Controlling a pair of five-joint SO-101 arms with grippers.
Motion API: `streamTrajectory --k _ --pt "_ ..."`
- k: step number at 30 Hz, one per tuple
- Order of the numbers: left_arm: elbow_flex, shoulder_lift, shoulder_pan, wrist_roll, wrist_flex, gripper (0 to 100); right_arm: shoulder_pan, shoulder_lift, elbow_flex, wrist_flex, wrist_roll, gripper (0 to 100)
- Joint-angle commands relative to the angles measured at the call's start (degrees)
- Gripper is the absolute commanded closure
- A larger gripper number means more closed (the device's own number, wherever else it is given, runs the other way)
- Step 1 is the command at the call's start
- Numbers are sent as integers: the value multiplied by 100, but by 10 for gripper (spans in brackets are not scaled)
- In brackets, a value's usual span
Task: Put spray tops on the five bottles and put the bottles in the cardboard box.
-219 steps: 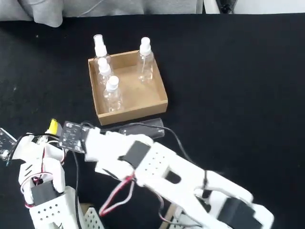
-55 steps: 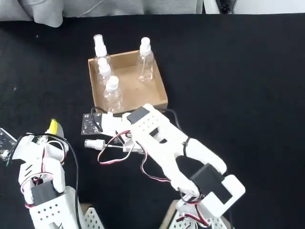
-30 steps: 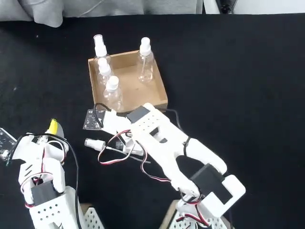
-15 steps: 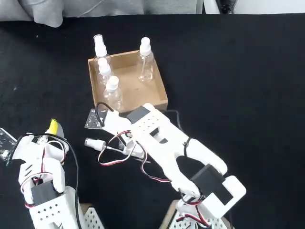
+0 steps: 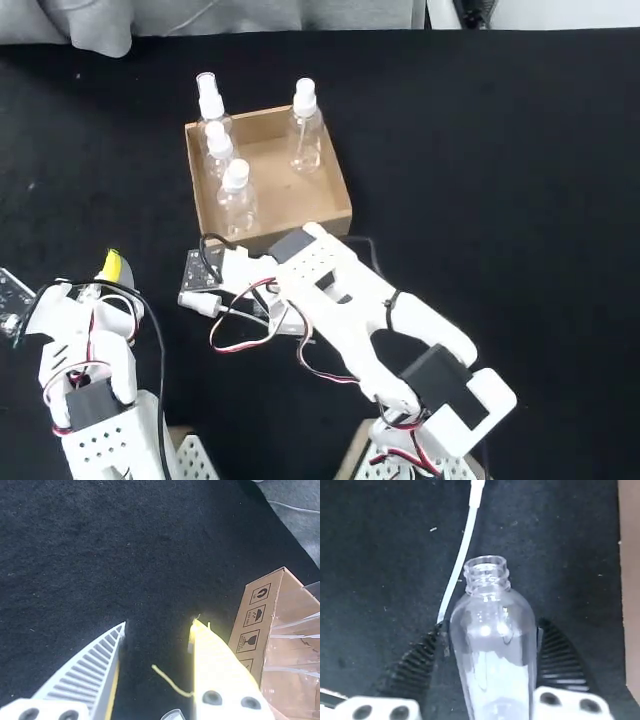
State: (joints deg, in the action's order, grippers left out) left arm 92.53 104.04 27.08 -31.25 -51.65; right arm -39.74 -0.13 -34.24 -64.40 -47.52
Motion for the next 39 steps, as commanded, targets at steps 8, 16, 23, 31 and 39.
streamTrajectory --k 8,16,23,31,39 --pt "-268 53 13 35 149 810 44 -409 22 62 -18 833" --pt "-268 53 13 35 149 810 9 -409 48 79 158 910" --pt "-268 53 13 35 149 812 0 -418 426 -308 571 910" --pt "-277 53 4 35 149 812 0 -418 488 -422 571 910" --pt "-286 53 4 18 141 812 0 -840 444 -440 923 910"
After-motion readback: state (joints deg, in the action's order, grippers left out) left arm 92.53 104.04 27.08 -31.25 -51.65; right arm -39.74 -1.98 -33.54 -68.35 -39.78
